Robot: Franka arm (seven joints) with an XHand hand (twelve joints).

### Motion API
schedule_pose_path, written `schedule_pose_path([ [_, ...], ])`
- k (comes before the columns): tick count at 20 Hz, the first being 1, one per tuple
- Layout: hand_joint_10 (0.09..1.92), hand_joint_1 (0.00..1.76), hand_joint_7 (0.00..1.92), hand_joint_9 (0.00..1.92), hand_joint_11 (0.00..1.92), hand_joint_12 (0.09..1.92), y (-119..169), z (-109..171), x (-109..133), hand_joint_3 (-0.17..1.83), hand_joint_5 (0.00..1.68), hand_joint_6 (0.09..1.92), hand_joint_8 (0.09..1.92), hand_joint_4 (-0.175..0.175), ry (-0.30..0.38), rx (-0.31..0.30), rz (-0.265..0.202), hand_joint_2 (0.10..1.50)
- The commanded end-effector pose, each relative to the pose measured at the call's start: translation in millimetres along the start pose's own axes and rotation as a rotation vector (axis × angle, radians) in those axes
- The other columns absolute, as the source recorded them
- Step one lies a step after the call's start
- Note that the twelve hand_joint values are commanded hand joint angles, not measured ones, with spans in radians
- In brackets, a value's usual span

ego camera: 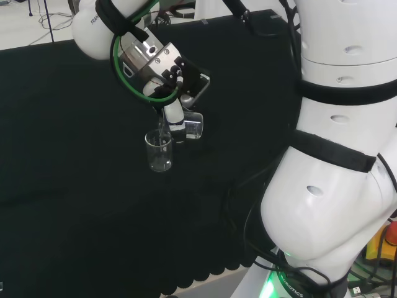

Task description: Pour the water from the handheld beaker into the one on the table.

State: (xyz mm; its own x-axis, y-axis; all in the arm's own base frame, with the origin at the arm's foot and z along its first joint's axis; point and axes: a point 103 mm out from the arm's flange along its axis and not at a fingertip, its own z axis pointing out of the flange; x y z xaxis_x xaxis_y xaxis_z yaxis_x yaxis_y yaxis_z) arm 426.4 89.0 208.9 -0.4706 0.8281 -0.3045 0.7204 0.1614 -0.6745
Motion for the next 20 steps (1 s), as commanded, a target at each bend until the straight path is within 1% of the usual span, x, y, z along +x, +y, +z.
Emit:
schedule_pose_path([
  [1, 0.09, 1.26, 1.45, 1.85, 1.48, 0.53, -2.7, -3.4, 1.7, 0.73, 1.29, 0.66, 0.59, -0.065, -0.018, 0.008, 0.012, 0.6],
  [2, 0.09, 1.29, 1.4, 1.84, 1.48, 0.53, -3.0, -3.5, 1.9, 0.75, 1.29, 0.66, 0.61, -0.119, -0.022, 0.01, 0.013, 0.59],
  [3, 0.09, 1.3, 1.38, 1.84, 1.48, 0.52, -3.0, -3.9, 2.7, 0.76, 1.29, 0.66, 0.62, -0.149, -0.025, 0.012, 0.014, 0.59],
  [4, 0.09, 1.31, 1.36, 1.84, 1.48, 0.52, -2.9, -4.5, 3.7, 0.76, 1.29, 0.66, 0.62, -0.163, -0.03, 0.015, 0.014, 0.58],
  [5, 0.09, 1.31, 1.36, 1.84, 1.48, 0.52, -2.9, -5.1, 4.3, 0.76, 1.29, 0.66, 0.62, -0.17, -0.033, 0.019, 0.015, 0.58],
  [13, 0.09, 1.31, 1.34, 1.84, 1.48, 0.52, -2.6, -11.0, 7.6, 0.78, 1.27, 0.69, 0.66, -0.175, -0.054, 0.02, 0.021, 0.58],
  [20, 0.09, 1.31, 1.33, 1.84, 1.48, 0.52, -3.2, -14.2, 11.4, 0.78, 1.27, 0.7, 0.67, -0.175, -0.093, 0.021, 0.025, 0.58],
])
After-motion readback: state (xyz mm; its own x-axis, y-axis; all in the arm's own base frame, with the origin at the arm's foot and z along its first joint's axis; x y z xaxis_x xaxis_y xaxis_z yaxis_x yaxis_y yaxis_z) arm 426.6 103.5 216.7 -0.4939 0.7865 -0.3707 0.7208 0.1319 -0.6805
